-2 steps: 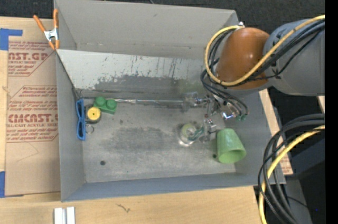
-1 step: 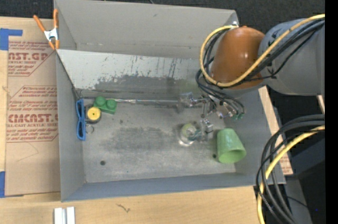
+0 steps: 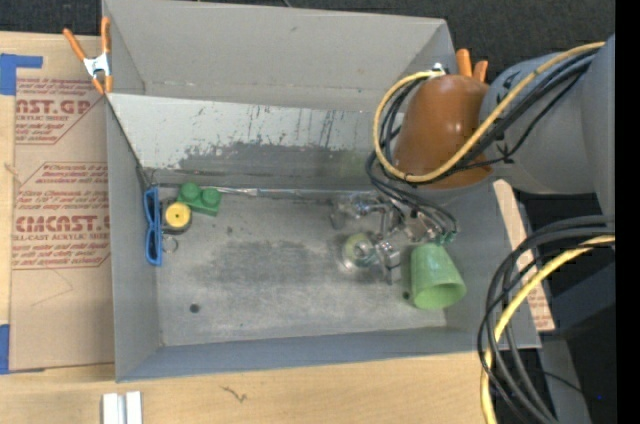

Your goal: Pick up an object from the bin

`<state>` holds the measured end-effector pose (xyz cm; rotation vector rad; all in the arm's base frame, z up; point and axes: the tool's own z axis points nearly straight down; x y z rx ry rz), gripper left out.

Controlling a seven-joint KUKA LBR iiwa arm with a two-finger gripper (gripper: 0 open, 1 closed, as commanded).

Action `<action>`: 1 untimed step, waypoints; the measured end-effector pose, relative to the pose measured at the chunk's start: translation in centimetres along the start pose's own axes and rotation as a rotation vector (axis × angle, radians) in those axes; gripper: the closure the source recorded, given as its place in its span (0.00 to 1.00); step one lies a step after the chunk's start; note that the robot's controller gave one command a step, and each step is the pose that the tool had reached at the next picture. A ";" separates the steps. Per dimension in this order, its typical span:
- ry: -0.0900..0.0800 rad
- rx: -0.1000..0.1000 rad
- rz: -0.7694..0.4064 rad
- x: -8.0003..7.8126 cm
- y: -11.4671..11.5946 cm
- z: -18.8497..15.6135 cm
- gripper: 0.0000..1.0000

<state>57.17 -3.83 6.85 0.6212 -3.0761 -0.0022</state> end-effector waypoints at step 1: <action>-0.003 0.002 0.000 -0.1 0.0 -0.1 0.00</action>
Offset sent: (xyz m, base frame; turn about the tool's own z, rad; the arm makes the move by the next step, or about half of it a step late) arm 0.0000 0.0000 0.0000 0.0000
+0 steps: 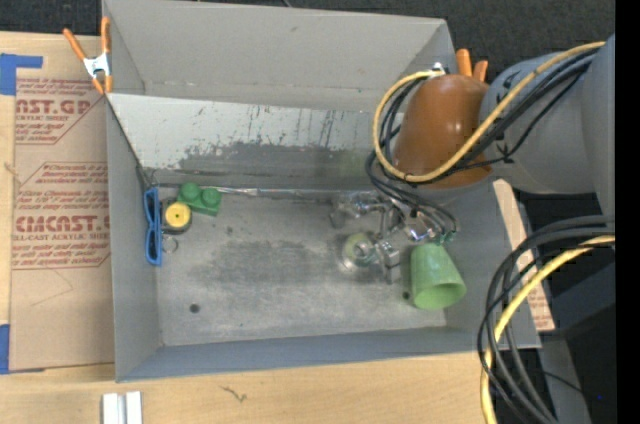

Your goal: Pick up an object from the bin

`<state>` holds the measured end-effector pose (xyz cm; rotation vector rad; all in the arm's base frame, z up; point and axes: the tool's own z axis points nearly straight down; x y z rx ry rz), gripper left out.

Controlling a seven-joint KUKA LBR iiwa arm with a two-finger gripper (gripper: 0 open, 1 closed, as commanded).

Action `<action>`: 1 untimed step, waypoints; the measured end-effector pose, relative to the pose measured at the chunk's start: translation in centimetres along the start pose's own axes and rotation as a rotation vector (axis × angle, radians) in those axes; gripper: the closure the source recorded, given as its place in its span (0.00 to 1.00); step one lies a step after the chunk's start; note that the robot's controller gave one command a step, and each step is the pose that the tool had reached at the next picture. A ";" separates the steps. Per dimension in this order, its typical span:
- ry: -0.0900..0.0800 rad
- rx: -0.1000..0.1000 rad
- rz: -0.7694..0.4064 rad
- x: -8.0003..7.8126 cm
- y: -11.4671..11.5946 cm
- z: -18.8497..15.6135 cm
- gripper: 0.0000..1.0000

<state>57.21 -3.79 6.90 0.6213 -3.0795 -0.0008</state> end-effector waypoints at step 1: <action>-0.004 0.001 0.000 -0.2 0.0 -0.4 1.00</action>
Offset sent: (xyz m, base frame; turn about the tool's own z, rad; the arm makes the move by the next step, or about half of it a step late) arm 0.0000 0.0000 0.0000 0.0000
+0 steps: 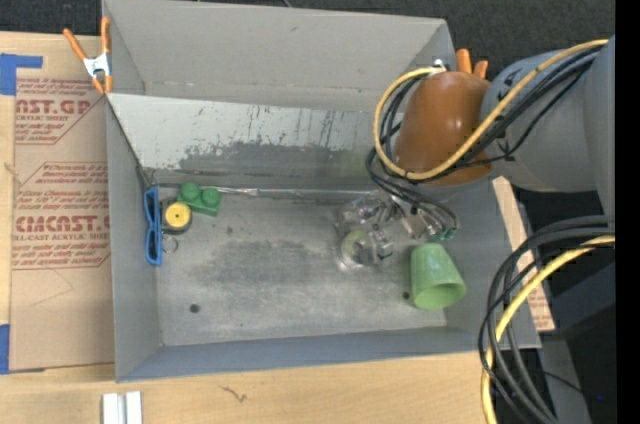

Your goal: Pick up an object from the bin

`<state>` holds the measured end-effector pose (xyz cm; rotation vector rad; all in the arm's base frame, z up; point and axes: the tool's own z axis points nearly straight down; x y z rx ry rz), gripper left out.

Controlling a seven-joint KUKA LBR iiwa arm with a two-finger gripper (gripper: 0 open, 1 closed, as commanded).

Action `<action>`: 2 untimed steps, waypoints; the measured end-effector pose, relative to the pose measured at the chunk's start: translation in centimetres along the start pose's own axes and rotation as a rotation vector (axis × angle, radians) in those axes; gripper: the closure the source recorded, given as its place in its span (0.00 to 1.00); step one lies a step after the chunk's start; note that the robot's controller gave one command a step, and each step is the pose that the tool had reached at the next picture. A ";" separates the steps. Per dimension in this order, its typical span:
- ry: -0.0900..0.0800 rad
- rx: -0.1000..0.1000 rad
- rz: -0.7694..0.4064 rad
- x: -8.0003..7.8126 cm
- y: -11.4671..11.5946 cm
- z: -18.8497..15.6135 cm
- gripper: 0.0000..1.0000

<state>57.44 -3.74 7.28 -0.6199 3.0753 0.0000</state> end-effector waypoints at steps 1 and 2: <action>-0.002 0.002 0.000 -0.2 0.0 -3.8 1.00; 0.001 0.001 0.000 -0.3 0.1 -6.4 1.00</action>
Offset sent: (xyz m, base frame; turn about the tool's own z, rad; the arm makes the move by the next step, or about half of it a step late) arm 0.0001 -0.0003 0.0360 0.0000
